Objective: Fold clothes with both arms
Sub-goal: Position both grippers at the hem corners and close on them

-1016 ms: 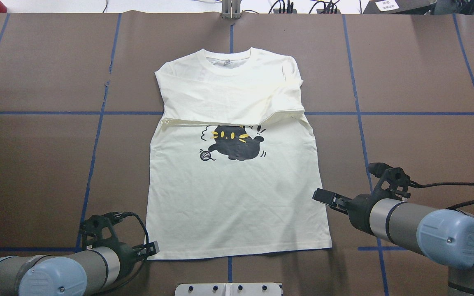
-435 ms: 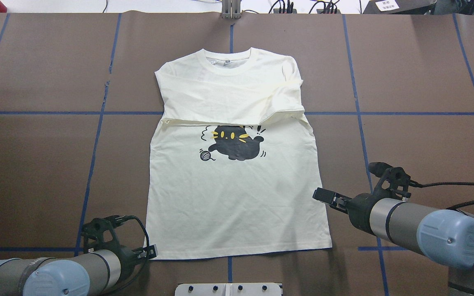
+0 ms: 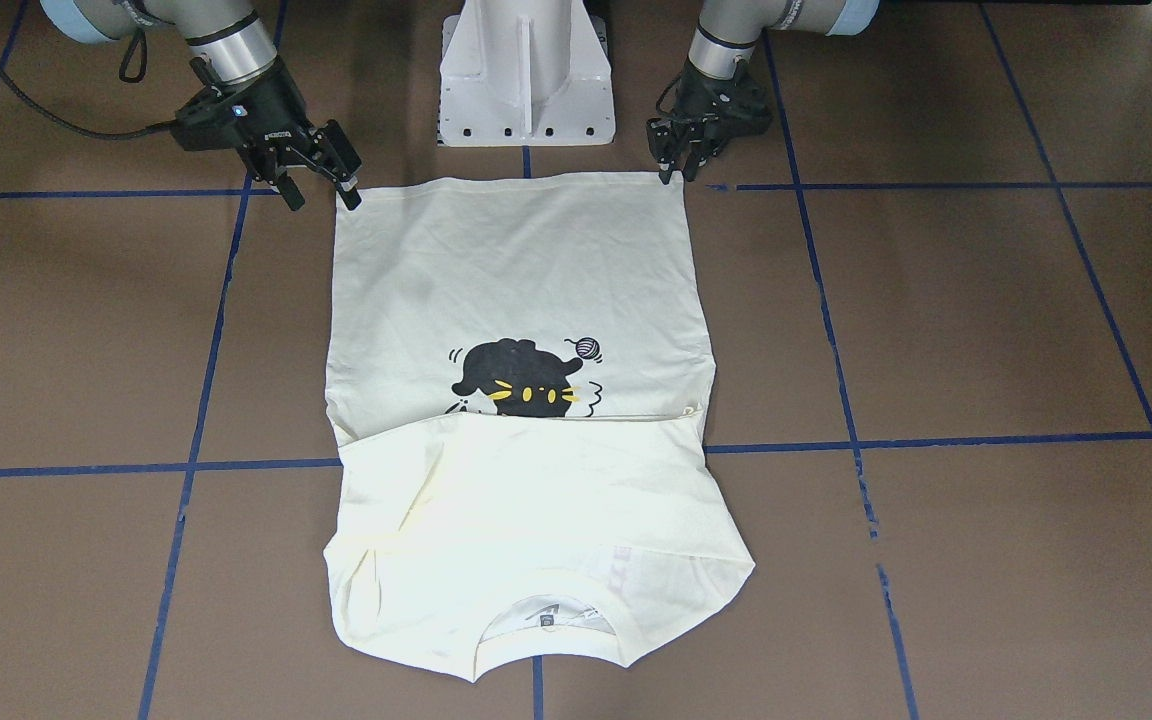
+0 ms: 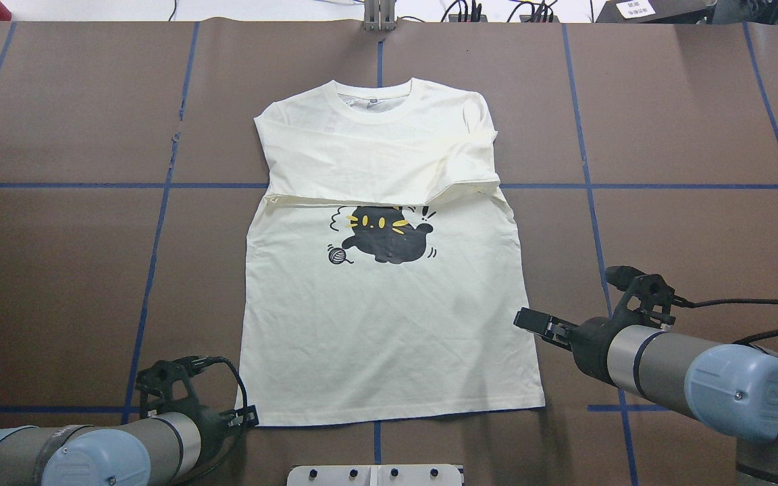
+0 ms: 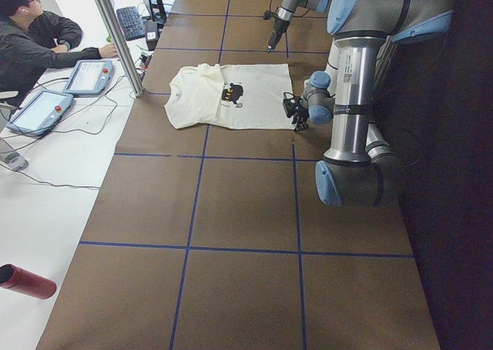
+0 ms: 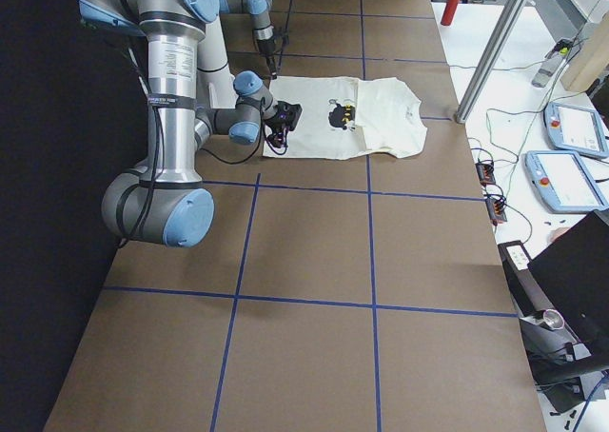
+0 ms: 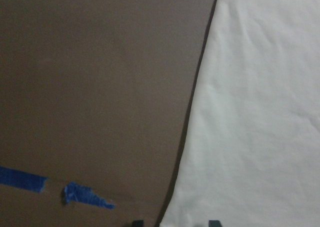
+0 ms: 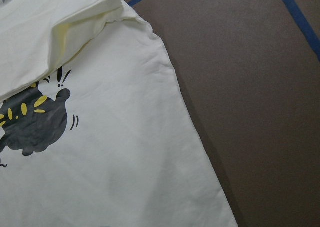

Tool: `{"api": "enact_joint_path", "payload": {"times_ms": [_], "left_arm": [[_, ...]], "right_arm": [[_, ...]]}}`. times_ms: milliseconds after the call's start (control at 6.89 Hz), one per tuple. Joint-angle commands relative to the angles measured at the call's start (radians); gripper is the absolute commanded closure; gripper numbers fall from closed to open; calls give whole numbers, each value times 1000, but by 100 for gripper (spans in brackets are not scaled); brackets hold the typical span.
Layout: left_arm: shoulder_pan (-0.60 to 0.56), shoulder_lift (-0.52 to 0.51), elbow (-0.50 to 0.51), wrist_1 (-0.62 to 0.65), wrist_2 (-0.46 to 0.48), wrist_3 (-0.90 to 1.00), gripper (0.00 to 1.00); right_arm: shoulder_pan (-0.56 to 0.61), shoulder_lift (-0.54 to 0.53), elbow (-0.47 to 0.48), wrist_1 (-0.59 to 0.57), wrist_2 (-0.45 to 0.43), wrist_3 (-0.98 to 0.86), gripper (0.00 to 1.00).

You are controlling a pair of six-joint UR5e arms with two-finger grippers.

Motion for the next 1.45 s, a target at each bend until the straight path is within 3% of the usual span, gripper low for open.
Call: {"api": "enact_joint_path", "payload": {"times_ms": [0, 145, 290, 580, 1016, 1306], "left_arm": [[1, -2, 2, 0, 0, -2, 65], [1, -4, 1, -2, -1, -1, 92], [1, -4, 1, -2, 0, 2, 100], [1, -6, -4, -2, 0, 10, 100], [1, -10, -18, -3, 2, 8, 100], [-1, -16, -22, -5, 40, 8, 100]], "right_arm": [[0, 1, -1, 0, -3, 0, 3], [0, 1, -1, 0, -3, 0, 3], [-2, 1, -1, 0, -3, 0, 3], [-2, 0, -1, -2, -3, 3, 4], [-34, 1, -1, -112, -23, 139, 14], [-73, 5, -3, -155, -48, 179, 15]]}}
